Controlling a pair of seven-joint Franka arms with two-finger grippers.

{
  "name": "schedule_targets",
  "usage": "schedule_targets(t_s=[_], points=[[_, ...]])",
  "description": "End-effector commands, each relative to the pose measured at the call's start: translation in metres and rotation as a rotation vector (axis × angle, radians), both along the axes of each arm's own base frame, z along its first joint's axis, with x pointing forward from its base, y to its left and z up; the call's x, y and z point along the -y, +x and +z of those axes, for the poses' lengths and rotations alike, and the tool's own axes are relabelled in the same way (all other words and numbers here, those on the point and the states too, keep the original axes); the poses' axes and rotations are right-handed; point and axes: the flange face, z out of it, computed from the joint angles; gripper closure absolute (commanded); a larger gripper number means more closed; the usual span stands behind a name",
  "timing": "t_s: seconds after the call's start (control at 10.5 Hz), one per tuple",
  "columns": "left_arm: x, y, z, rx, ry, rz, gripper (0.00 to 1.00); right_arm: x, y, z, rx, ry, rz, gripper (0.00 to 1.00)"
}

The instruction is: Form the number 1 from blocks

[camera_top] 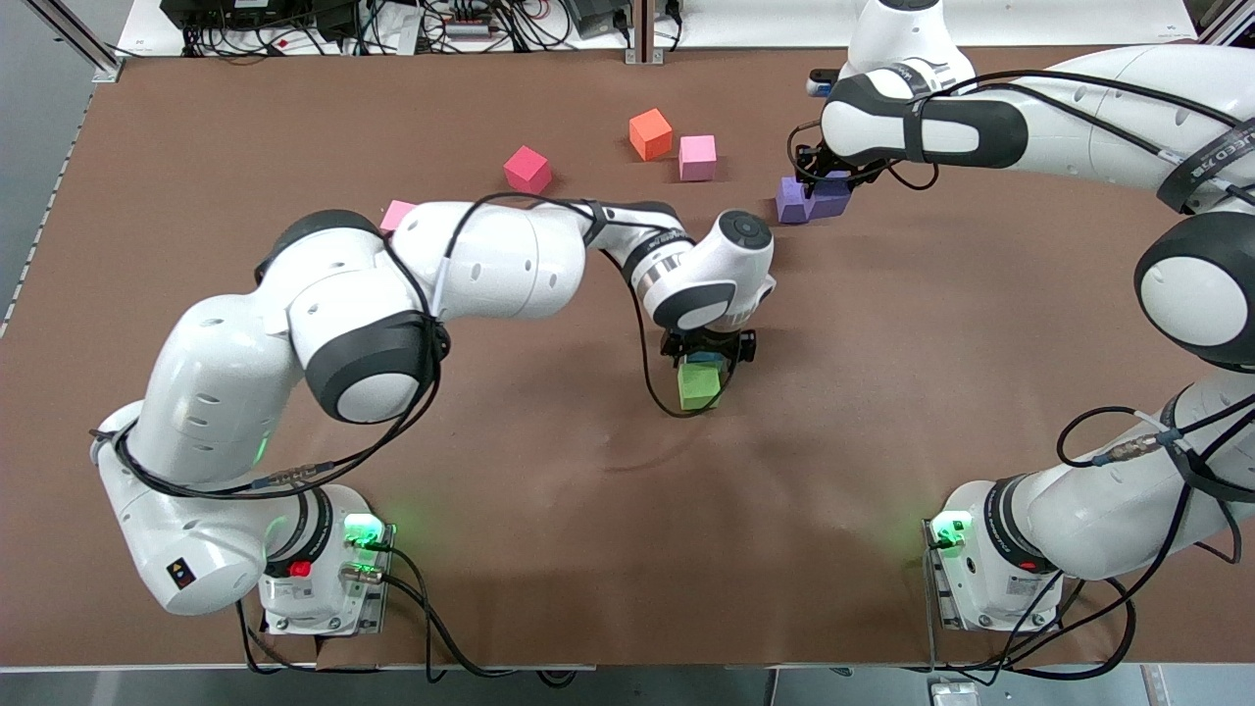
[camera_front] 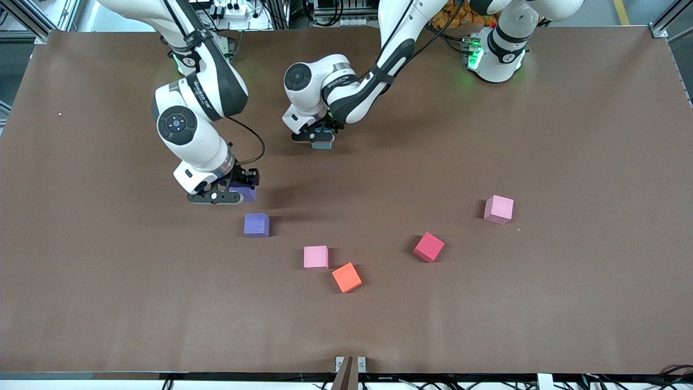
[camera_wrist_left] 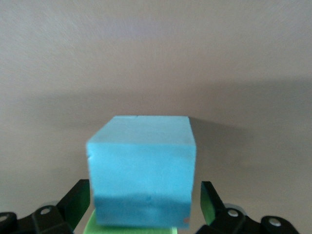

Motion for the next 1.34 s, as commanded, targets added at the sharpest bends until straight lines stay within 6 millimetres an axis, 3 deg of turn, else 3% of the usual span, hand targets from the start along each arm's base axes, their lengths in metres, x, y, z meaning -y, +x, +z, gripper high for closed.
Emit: schedule_targets(t_s=[0.0, 0.1, 0.29, 0.38, 0.57, 0.96, 1.15, 1.24], points=[[-0.016, 0.03, 0.076, 0.035, -0.039, 0.063, 0.0, -0.002, -0.007, 0.008, -0.003, 0.013, -0.017, 0.36], [-0.027, 0.054, 0.097, 0.061, -0.061, 0.098, 0.0, -0.002, -0.006, 0.007, -0.003, 0.013, -0.017, 0.36], [-0.072, 0.13, 0.132, 0.111, -0.088, 0.221, 0.0, -0.019, -0.012, 0.002, -0.021, 0.053, -0.03, 0.36], [-0.102, 0.168, 0.145, 0.12, -0.087, 0.281, 0.0, -0.028, -0.014, 0.001, -0.025, 0.065, -0.025, 0.36], [-0.171, 0.232, 0.153, 0.145, -0.039, 0.359, 0.0, -0.058, -0.027, -0.006, -0.023, 0.073, 0.01, 0.36], [-0.296, 0.319, 0.137, 0.161, 0.023, 0.554, 0.0, -0.136, -0.07, -0.038, -0.009, 0.067, 0.001, 0.36], [-0.344, 0.344, 0.124, 0.155, 0.042, 0.625, 0.0, -0.164, -0.09, -0.054, -0.008, 0.061, -0.033, 0.36], [-0.359, 0.353, 0.102, 0.137, 0.055, 0.656, 0.0, -0.178, -0.102, -0.062, -0.008, 0.058, -0.041, 0.36]])
